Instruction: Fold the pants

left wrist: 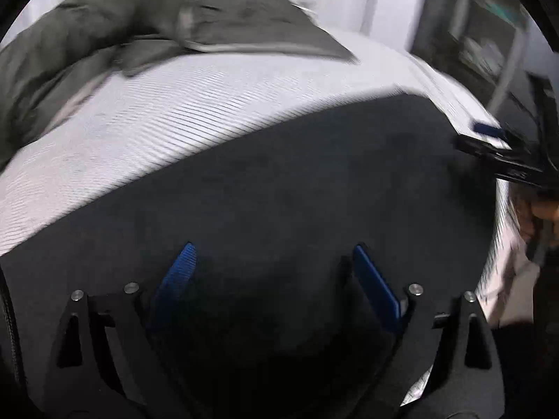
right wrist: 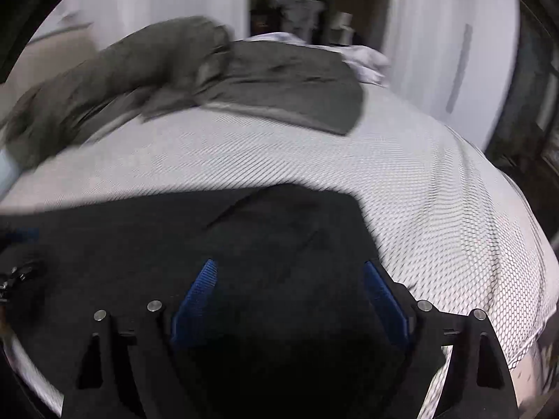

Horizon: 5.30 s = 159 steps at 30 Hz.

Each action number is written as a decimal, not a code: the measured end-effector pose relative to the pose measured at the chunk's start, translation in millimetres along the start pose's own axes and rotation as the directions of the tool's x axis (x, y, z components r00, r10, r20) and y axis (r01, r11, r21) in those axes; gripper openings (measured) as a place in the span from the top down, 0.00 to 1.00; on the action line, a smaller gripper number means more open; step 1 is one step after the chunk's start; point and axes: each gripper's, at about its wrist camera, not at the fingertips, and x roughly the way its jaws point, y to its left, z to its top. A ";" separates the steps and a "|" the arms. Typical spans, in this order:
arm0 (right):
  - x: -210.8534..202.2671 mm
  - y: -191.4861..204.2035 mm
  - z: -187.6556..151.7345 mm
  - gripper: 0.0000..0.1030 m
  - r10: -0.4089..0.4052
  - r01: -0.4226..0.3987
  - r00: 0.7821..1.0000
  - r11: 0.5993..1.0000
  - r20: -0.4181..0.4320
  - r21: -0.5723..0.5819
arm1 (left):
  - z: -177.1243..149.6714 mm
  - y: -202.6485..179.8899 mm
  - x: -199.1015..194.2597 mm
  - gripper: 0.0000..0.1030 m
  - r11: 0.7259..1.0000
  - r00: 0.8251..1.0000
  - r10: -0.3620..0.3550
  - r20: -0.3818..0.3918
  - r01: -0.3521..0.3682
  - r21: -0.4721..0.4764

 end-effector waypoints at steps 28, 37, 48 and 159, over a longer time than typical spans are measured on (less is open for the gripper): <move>-14.6 13.4 -78.5 0.19 0.023 -0.029 0.998 0.994 -0.059 -0.109 | -52.8 -43.9 -9.6 0.05 0.991 0.998 -0.062 -0.020 0.064 0.122; -27.4 77.0 -64.3 0.18 0.227 -0.225 0.974 0.968 0.012 -0.110 | -76.3 3.4 -41.9 0.05 0.999 0.999 -0.035 0.017 0.035 0.037; 7.0 94.4 -69.4 0.14 0.156 -0.170 0.983 0.970 -0.093 -0.172 | -145.8 140.3 -111.7 0.04 0.974 0.987 0.163 -0.006 -0.162 -0.160; 90.5 261.5 33.8 0.05 0.135 -0.196 0.964 0.945 -0.231 -0.264 | -141.0 378.4 -162.0 0.64 0.743 0.908 0.407 -0.102 -0.394 -0.542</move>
